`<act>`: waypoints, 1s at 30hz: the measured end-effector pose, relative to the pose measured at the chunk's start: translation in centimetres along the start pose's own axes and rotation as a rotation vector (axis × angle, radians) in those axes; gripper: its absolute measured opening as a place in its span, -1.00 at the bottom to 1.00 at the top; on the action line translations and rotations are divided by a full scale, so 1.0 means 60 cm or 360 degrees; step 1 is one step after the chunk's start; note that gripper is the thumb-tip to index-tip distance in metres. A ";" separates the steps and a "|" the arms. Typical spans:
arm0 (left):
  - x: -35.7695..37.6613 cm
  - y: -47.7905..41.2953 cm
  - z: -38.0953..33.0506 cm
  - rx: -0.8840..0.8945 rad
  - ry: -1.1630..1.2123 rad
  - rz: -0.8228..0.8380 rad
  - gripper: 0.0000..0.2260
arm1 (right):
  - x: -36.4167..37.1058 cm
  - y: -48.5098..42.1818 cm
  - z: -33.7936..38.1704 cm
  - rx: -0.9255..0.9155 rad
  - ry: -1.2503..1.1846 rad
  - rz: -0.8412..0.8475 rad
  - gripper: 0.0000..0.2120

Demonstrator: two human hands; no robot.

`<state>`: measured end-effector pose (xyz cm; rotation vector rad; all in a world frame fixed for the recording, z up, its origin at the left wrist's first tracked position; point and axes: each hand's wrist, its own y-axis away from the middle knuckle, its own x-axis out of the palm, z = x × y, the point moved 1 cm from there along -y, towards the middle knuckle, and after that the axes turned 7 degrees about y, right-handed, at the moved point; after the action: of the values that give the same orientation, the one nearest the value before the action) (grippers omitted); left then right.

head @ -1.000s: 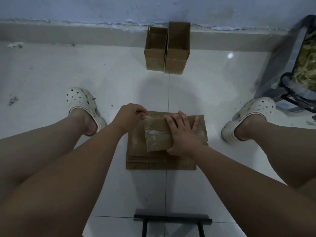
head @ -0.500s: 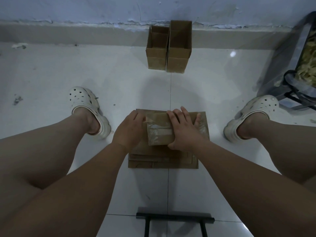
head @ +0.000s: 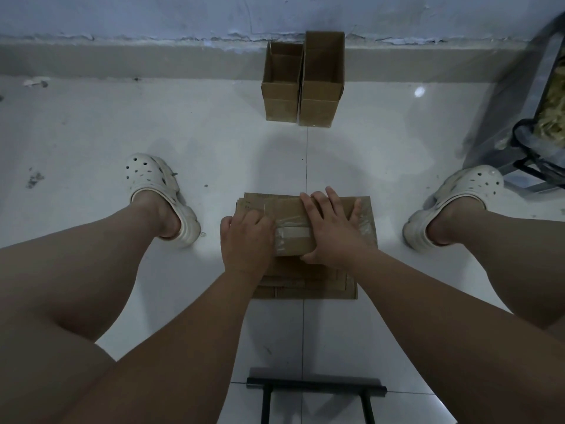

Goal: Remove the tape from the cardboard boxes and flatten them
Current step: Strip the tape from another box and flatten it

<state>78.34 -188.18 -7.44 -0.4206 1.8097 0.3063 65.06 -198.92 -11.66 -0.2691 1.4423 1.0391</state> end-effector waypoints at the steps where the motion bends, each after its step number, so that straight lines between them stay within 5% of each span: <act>1: -0.002 -0.001 -0.002 -0.0013 -0.0007 0.0000 -0.85 | 0.000 0.000 -0.001 -0.0002 0.0009 0.0004 0.19; 8: 0.004 0.003 -0.008 -0.0129 -0.0102 -0.0062 -0.82 | -0.007 0.002 0.002 -0.0014 0.0128 0.0057 0.21; 16: 0.013 -0.024 0.014 0.0198 0.0247 0.0492 -0.70 | -0.020 0.006 0.000 0.0008 0.0186 0.0103 0.20; 20: 0.010 -0.021 0.017 0.0320 0.0105 0.0369 -0.84 | -0.020 0.007 0.006 -0.0011 0.0214 0.0090 0.20; 24: 0.011 -0.018 0.013 0.0336 0.0168 0.0228 -0.76 | -0.019 0.010 0.006 -0.0030 0.0247 0.0092 0.21; 30: 0.025 -0.021 0.010 0.0198 0.0269 0.0550 -0.71 | -0.019 0.007 0.004 -0.0048 0.0282 0.0109 0.20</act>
<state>79.05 -189.28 -9.04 -0.0442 2.0547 0.4034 65.13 -198.97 -10.44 -0.3426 1.6052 1.1155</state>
